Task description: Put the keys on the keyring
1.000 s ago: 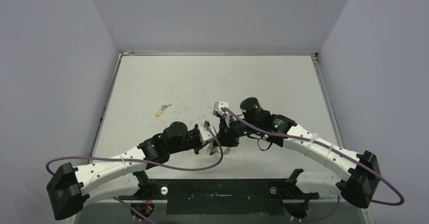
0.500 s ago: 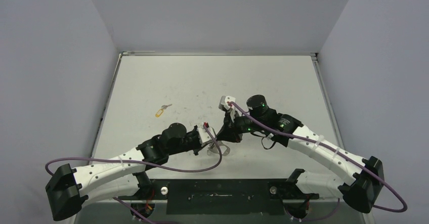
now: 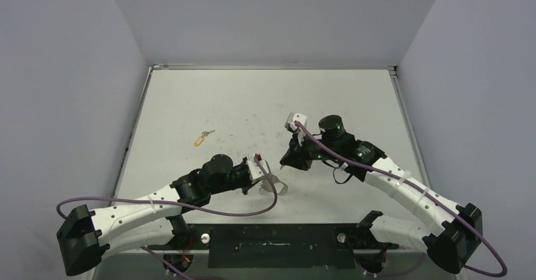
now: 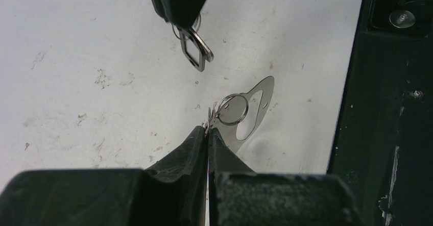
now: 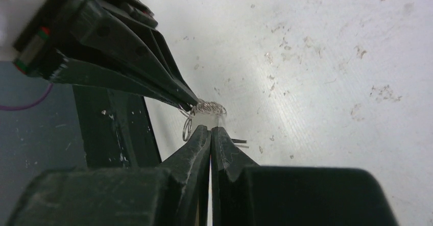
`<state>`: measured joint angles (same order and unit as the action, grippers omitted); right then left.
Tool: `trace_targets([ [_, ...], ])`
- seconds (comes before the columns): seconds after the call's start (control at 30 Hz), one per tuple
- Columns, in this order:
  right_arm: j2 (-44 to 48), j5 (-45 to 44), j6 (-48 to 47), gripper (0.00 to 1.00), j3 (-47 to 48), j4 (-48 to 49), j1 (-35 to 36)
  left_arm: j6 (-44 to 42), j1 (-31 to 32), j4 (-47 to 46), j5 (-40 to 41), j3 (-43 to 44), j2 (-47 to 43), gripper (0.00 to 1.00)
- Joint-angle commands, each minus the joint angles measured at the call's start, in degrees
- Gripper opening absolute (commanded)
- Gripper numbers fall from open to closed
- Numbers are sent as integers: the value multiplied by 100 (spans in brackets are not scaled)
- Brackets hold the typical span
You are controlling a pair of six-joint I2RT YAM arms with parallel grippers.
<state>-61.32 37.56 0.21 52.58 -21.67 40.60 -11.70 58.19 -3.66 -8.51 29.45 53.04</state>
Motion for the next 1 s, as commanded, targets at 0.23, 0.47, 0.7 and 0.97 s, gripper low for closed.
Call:
trace_targets([
  [0.23,-478,239,-449,0,-318,402,518,127,69,-440,29,52,-101,0],
  [0.47,-489,313,-348,0,-318,653,640,169,86,-490,53,37,-92,0],
  [0.7,-580,113,-260,0,-306,825,687,174,87,-532,-31,17,-64,0],
  [0.97,-535,-10,-454,0,-131,520,673,111,96,-509,60,-17,-176,0],
])
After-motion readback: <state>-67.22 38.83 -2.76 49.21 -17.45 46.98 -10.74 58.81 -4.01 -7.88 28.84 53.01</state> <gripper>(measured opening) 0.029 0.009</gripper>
